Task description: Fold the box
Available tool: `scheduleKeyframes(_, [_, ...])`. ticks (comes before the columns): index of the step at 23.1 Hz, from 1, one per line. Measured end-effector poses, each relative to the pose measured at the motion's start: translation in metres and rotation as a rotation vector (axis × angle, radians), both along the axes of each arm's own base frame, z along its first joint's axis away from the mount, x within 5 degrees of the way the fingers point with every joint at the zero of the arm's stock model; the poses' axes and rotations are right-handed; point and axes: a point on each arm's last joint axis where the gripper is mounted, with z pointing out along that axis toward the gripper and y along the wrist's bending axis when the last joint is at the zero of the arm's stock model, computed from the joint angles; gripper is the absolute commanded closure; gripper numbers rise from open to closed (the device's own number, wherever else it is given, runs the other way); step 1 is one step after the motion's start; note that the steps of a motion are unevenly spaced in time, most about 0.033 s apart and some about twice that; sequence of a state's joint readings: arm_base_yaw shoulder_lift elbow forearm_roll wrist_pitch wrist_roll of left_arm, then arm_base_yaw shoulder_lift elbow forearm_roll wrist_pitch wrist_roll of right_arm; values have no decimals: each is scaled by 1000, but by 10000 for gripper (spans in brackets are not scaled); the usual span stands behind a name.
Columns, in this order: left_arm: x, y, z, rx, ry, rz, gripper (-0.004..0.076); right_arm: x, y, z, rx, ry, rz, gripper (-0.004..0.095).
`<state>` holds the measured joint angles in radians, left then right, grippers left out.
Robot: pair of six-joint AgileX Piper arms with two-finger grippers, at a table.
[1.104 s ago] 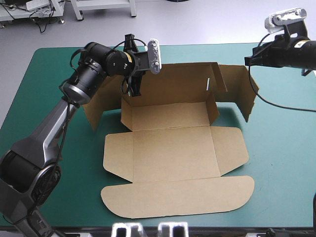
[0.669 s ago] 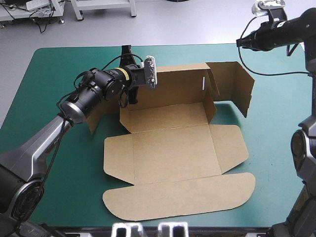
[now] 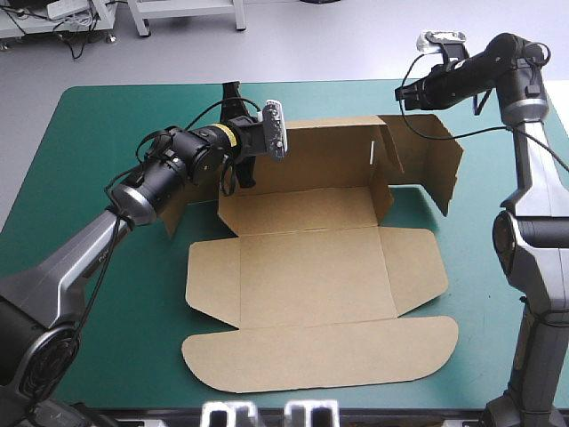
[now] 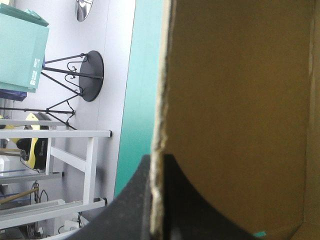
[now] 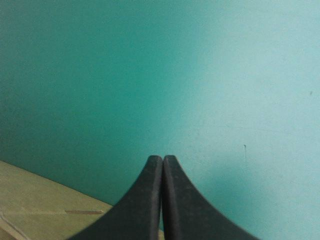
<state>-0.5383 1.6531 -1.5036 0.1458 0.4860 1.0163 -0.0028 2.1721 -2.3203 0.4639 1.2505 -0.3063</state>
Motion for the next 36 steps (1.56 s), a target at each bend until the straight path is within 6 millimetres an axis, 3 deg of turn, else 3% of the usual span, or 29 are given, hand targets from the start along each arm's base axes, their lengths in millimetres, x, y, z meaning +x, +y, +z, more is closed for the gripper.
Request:
scheduleKeyframes(5, [-3,-5,0,-1,-4,-15,733,-1,1,-9,-35,28,4,927])
scheduleKeyframes(11, [-2,-5,1,-6,-13,-17,733,-18,1,-42,-54,170,28,927])
scheduleKeyframes(20, [-1,-7,4,-48,-49,-16,733,-51,6,-5,-9,100,82,927])
scheduleKeyframes(24, [0,-7,5,-53,-58,-17,733,-60,6,-6,-20,108,99,927])
scheduleKeyframes(36, [2,-6,8,-95,-69,2,733,-59,-2,-3,-37,93,88,927])
